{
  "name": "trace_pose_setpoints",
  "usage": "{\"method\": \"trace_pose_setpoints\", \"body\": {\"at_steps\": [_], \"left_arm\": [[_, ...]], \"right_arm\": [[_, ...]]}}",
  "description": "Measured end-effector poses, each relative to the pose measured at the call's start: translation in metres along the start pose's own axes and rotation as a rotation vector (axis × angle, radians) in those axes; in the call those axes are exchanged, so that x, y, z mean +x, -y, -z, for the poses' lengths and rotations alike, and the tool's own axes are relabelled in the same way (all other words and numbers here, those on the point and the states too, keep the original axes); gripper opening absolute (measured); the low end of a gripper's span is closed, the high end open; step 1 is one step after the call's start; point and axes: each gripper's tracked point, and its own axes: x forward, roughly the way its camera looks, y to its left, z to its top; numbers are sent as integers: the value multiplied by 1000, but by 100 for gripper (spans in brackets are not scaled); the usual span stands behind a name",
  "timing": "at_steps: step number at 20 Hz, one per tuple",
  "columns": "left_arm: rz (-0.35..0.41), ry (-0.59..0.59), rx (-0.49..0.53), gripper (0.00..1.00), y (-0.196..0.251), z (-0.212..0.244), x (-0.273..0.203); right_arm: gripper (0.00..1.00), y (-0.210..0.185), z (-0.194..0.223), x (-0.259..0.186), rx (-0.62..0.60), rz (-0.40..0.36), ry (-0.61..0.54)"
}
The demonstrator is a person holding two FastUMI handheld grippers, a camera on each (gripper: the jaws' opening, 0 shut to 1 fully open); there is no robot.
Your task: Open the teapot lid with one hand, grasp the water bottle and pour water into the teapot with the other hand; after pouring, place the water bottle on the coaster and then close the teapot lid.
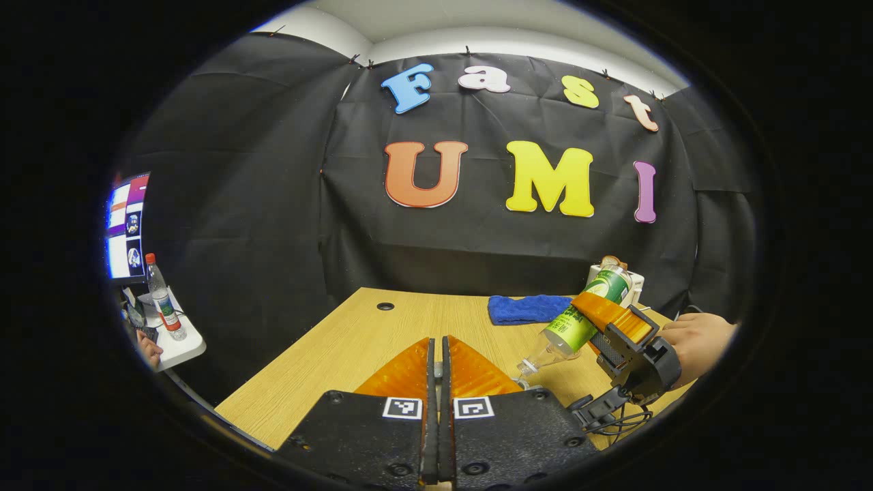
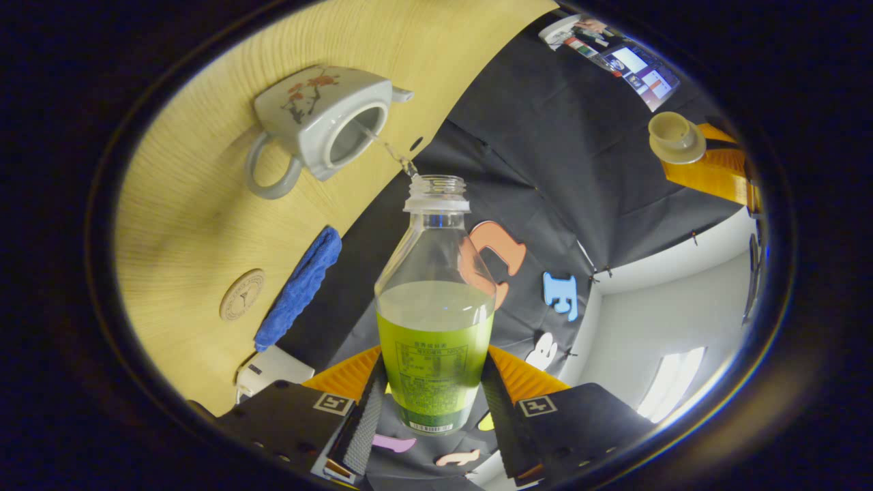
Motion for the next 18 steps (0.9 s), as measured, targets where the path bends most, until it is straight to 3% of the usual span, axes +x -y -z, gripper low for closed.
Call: {"method": "trace_pose_setpoints", "body": {"at_steps": [18], "left_arm": [[3,-1,11,3,1,0,0]], "right_arm": [[72,-5,1,-1,15,47,-1]]}}
